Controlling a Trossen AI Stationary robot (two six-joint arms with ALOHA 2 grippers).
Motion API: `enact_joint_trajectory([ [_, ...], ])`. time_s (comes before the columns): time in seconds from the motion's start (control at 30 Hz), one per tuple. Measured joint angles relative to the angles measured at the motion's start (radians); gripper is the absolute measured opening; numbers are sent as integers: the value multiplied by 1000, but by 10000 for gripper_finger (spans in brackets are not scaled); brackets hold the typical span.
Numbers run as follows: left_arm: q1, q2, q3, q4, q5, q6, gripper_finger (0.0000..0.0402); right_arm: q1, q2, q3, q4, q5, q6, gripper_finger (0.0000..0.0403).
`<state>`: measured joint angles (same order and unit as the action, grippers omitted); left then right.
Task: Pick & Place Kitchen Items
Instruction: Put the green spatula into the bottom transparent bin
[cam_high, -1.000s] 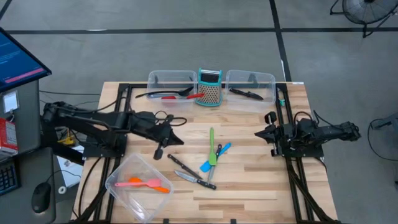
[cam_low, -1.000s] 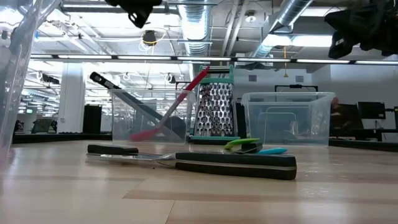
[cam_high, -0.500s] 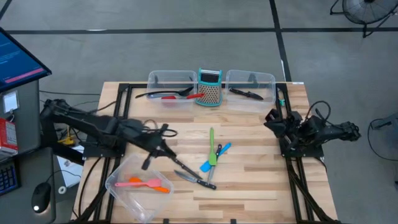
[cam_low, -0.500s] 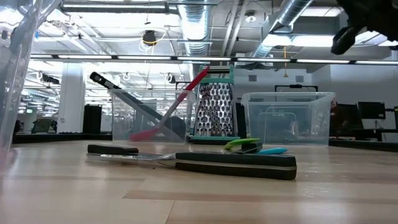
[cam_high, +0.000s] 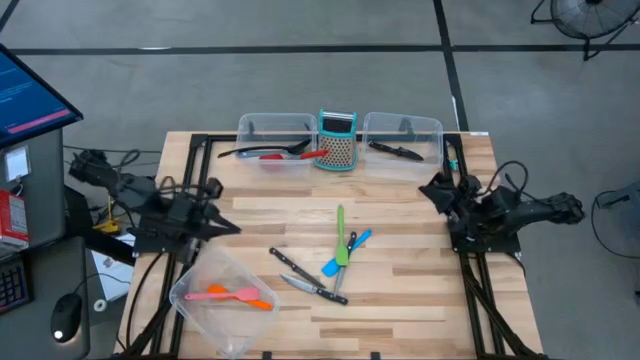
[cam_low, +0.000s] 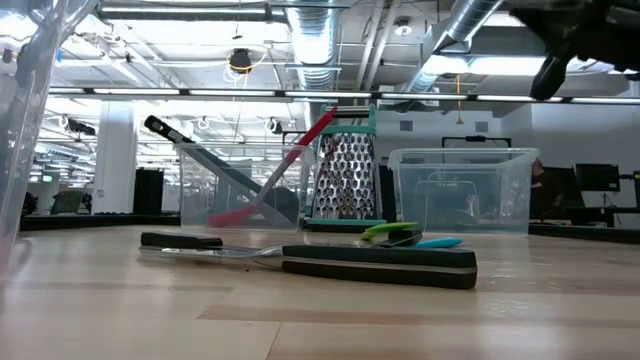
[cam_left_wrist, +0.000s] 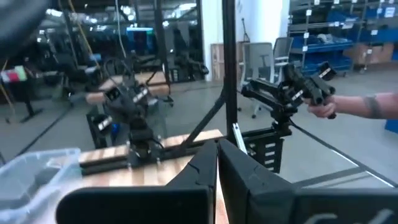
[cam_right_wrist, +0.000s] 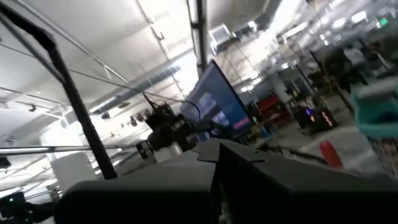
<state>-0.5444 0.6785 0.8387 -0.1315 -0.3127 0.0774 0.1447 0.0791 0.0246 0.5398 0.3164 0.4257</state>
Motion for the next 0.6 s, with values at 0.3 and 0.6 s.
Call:
enact_joint_trajectory([
  [0.3, -30, -104, 0, -78, 75, 46, 1, 20, 374, 160, -226, 127, 126, 0],
  [0.6, -30, -102, 0, -78, 75, 26, 1, 1, 1022, 677, -729, 130, 253, 0],
])
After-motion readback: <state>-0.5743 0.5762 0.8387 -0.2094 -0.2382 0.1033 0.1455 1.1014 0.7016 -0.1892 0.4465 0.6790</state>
